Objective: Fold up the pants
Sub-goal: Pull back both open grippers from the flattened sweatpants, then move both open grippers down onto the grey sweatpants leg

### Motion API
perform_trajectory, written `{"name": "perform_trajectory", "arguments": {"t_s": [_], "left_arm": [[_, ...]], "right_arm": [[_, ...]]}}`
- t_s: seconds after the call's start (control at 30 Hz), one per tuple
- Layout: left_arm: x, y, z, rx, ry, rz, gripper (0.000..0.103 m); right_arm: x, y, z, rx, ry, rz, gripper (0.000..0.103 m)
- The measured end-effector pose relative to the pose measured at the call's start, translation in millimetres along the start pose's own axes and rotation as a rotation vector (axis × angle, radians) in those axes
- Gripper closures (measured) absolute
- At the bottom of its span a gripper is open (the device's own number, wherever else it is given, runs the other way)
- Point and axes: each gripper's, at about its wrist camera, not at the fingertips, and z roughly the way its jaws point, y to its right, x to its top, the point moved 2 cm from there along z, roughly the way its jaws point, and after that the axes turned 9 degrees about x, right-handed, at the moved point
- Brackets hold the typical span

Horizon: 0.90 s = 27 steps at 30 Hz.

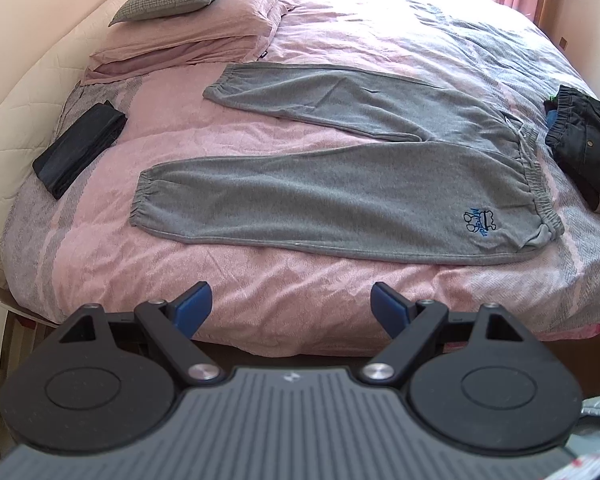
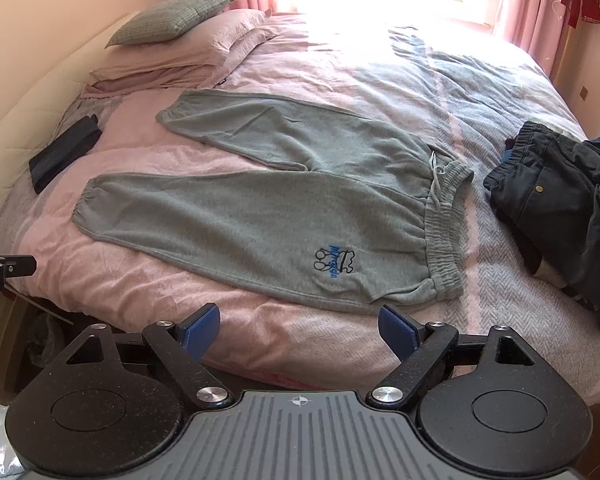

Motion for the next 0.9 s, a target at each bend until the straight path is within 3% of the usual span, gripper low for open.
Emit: {"name": "perform_trajectory", "arguments": {"t_s": [0.17, 0.37, 0.47, 0.63, 0.77, 0.83, 0.9], "left_arm": [[8, -19, 20, -0.035, -0.008, -0.025, 0.019], [15, -75, 78, -0.06, -0.051, -0.086, 0.019], [22, -99, 121, -0.07, -0.025, -0.033, 0.023], [36, -125, 201, -0.097, -0.03, 0.065, 0.043], [48, -127, 261, -0.138, -0.052, 0.154, 0.044], [54, -121, 285, -0.165, -0.038, 0.205, 0.045], [62, -114, 306, -0.182, -0.012, 0.251, 0.045]], "right_arm": [[8, 1, 18, -0.011, -0.012, 0.045, 0.019], [17, 1, 54, -0.06, -0.019, 0.138, 0.019], [18, 4, 74, -0.096, 0.01, 0.221, 0.019], [17, -2, 127, -0.134, -0.012, 0.349, 0.02], [14, -22, 196, -0.112, -0.111, 0.383, 0.022], [19, -37, 231, -0.098, -0.136, 0.362, 0.032], [27, -52, 264, -0.079, -0.12, 0.347, 0.035]]}}
